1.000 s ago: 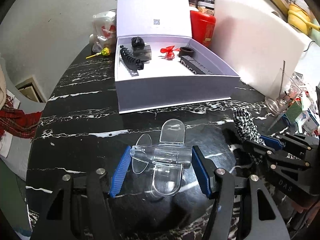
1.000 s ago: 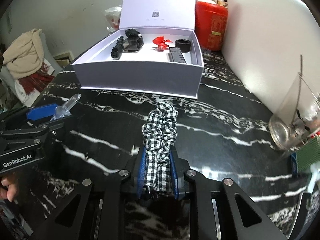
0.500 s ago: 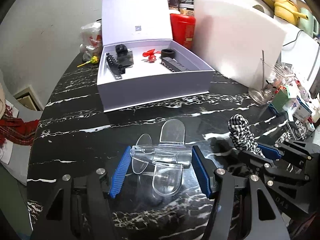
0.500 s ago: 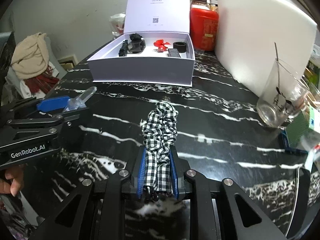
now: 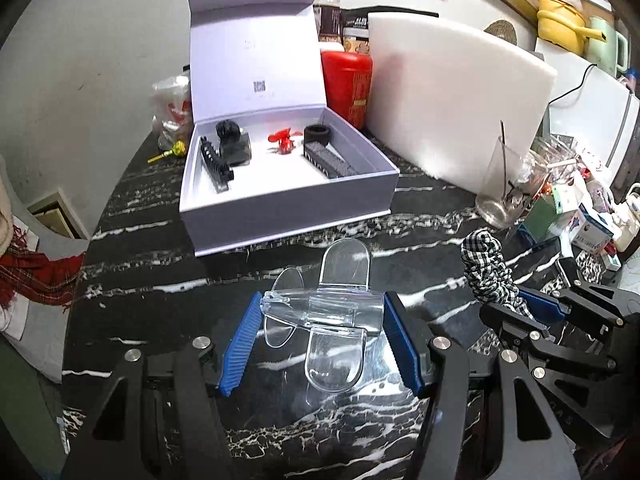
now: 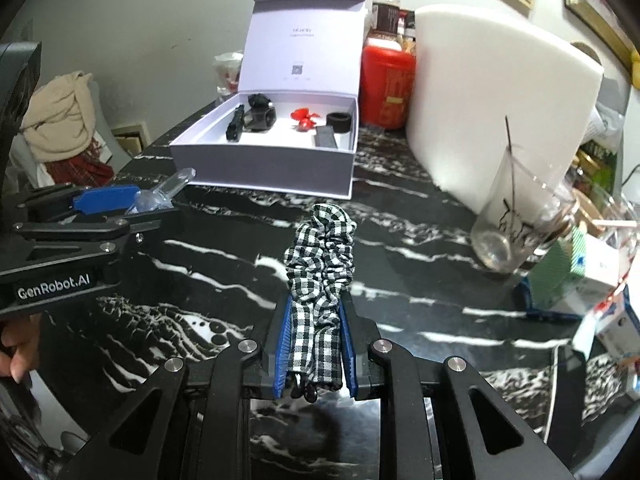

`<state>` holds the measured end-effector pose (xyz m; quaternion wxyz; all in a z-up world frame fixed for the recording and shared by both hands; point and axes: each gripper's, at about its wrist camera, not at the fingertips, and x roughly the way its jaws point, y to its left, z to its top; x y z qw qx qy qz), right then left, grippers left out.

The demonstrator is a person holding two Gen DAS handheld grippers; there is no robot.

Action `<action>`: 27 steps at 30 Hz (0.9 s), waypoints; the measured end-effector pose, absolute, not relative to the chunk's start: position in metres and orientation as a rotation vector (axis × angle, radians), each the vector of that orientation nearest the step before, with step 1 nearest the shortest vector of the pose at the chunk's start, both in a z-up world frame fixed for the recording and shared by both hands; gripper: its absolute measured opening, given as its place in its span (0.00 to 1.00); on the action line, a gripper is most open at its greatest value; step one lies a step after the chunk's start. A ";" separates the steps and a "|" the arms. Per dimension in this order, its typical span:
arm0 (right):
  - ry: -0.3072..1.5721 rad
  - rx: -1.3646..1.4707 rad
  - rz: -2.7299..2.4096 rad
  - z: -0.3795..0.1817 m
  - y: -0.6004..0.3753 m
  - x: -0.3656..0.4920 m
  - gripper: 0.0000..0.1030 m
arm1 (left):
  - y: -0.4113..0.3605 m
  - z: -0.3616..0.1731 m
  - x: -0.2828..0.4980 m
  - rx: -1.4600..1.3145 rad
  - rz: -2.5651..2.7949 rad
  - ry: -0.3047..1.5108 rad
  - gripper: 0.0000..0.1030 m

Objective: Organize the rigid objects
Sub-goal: 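Carry the clear piece with the left tool into the box while the right tool carries the scrunchie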

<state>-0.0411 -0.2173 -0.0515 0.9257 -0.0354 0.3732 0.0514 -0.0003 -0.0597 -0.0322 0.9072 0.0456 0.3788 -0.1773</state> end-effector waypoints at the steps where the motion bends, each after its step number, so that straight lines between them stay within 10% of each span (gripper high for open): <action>1: 0.759 -0.077 0.106 -0.049 -0.218 -0.041 0.21 | -0.060 -0.029 0.001 0.093 -0.365 0.777 0.59; 27: 0.694 -0.118 0.197 -0.011 -0.212 0.024 0.21 | -0.058 0.006 0.066 0.086 -0.338 0.733 0.59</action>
